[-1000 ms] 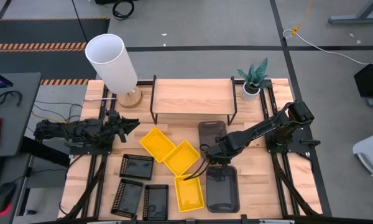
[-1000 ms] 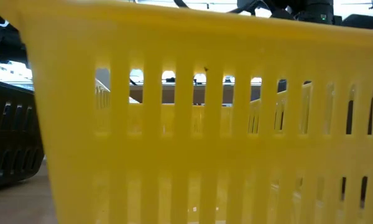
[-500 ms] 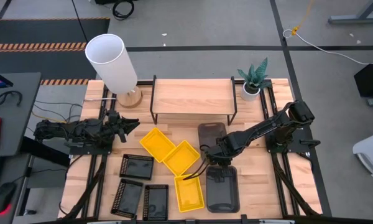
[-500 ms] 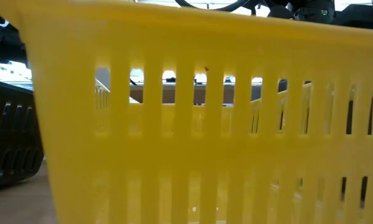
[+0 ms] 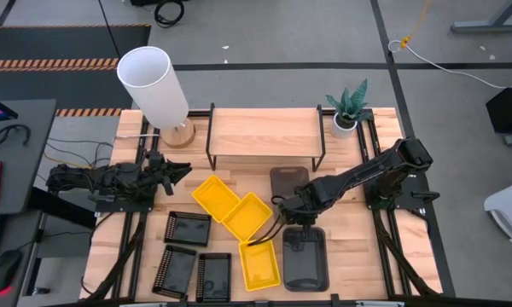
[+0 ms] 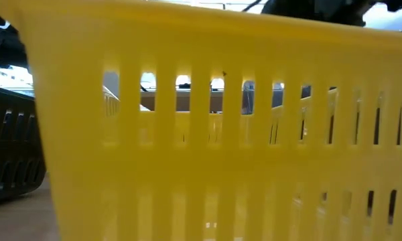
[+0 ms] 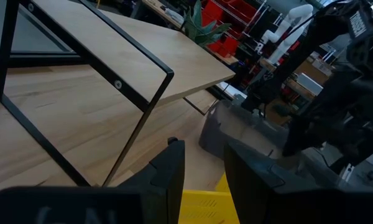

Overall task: Stack baskets on shelf by color
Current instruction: Stack the transparent black bin on top of the transparent black bin

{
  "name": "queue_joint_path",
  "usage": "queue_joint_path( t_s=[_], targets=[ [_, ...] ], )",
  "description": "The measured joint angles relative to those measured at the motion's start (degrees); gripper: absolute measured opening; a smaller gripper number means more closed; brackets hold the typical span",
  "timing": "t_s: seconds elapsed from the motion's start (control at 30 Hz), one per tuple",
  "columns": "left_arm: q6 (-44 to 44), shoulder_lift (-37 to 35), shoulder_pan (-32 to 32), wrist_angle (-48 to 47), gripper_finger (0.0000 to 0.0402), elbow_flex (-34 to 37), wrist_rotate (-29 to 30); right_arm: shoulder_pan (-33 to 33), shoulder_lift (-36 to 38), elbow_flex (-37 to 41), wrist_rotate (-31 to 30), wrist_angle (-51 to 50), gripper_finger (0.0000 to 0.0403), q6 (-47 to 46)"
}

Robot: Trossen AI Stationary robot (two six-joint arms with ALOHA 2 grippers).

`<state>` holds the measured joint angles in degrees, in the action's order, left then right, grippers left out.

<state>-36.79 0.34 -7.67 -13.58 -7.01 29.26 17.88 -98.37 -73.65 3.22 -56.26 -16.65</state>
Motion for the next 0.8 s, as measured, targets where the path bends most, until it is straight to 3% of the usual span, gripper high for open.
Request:
queue_joint_path(
  t_s=[0.47, 0.8],
  targets=[
    [0.0, 0.0, 0.0, 0.0, 0.0117, 0.0, 0.0, -0.5, 0.0, -10.5, 1.1, -11.4, 0.0007, 0.4],
    [0.0, 0.0, 0.0, 0.0, 0.0117, 0.0, 0.0, 2.2, 0.0, -15.1, 2.8, -13.8, 0.0007, -2.8]
  ],
)
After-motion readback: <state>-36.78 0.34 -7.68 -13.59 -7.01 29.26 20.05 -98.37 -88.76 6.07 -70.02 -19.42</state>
